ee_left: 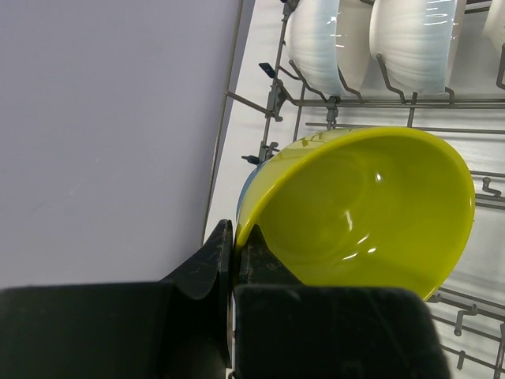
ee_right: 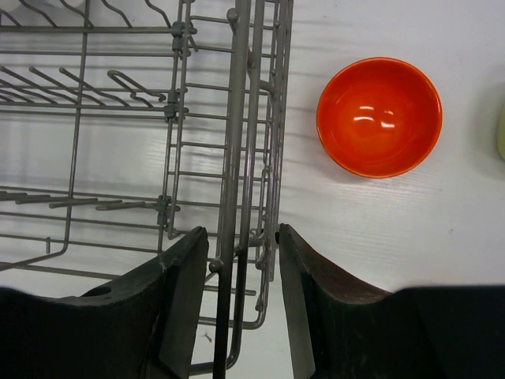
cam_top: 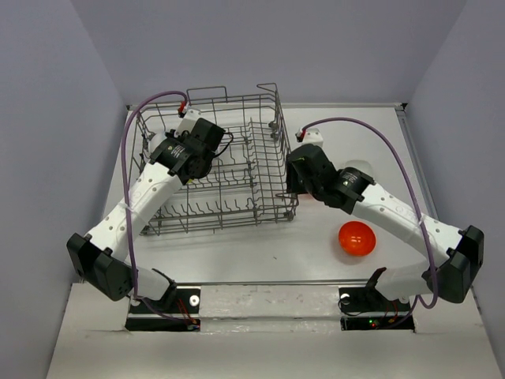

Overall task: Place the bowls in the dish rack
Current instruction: Move the dish rack to the center of the board.

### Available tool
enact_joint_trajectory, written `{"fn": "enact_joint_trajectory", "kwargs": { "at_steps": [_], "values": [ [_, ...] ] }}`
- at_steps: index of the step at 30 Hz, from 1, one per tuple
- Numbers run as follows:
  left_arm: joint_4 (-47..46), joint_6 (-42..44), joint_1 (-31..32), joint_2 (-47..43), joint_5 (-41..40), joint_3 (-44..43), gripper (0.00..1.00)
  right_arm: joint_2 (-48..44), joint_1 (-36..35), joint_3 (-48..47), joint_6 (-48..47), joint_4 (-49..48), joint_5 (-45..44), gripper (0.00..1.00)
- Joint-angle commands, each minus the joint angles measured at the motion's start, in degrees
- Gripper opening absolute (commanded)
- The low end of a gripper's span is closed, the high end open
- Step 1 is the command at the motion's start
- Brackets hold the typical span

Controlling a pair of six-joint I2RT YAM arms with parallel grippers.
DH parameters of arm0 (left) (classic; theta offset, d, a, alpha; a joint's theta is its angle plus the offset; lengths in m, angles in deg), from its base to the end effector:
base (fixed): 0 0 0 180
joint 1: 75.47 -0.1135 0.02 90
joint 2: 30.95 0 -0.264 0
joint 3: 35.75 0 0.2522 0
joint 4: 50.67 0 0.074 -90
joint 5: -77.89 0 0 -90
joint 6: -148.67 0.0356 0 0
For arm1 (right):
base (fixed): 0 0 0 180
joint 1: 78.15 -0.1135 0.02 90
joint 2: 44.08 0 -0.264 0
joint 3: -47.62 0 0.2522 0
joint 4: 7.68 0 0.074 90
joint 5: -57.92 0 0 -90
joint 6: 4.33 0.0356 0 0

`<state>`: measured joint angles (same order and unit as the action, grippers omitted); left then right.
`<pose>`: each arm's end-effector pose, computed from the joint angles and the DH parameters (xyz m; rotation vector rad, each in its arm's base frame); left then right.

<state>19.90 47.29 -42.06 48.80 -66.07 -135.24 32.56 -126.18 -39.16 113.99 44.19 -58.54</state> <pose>0.2415 -0.1248 0.3849 0.0277 2.1200 0.6992 0.2032 0.2022 0.3443 -0.1485 2.2117 0.2031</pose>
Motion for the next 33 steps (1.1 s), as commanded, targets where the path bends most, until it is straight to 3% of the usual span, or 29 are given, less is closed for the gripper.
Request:
{"fn": "enact_joint_trajectory", "kwargs": {
  "at_steps": [1, 6, 10, 20, 22, 24, 25, 33],
  "values": [
    [-0.74, 0.48, 0.25, -1.96, -1.24, 0.83, 0.00, 2.11, -0.31, 1.29, 0.07, 0.30, 1.58, 0.46],
    [-0.92, 0.65, 0.25, -2.40, -0.98, 0.92, 0.00, 3.16, -0.31, 0.42, 0.16, 1.87, 1.94, 0.42],
    [-0.92, 0.83, 0.25, -2.32, -0.63, 0.92, 0.00, 3.86, -0.31, -3.44, 0.42, 6.00, 0.97, 0.32],
    [-0.39, 0.83, 1.04, -0.56, -0.54, 0.04, 0.00, 7.82, -0.31, -7.41, 0.34, 16.12, 0.53, 0.31],
    [-0.22, 0.74, 1.31, -0.29, -0.45, -0.14, 0.00, 8.17, -0.31, -6.27, 0.51, 16.03, 0.88, 0.23],
    [-0.22, 0.83, 1.48, -0.20, -0.45, -0.14, 0.00, 8.44, -0.31, -5.48, 1.04, 15.60, 2.02, 0.05],
    [-0.22, 0.74, 1.48, -0.20, -0.45, -0.14, 0.00, 8.44, -0.31, -4.95, 1.47, 15.25, 2.63, 0.01],
    [-0.48, 1.18, 1.83, -1.08, -0.19, -0.14, 0.00, 6.07, -0.31, -0.73, 7.01, 9.89, 2.82, 0.01]
  ]
}}
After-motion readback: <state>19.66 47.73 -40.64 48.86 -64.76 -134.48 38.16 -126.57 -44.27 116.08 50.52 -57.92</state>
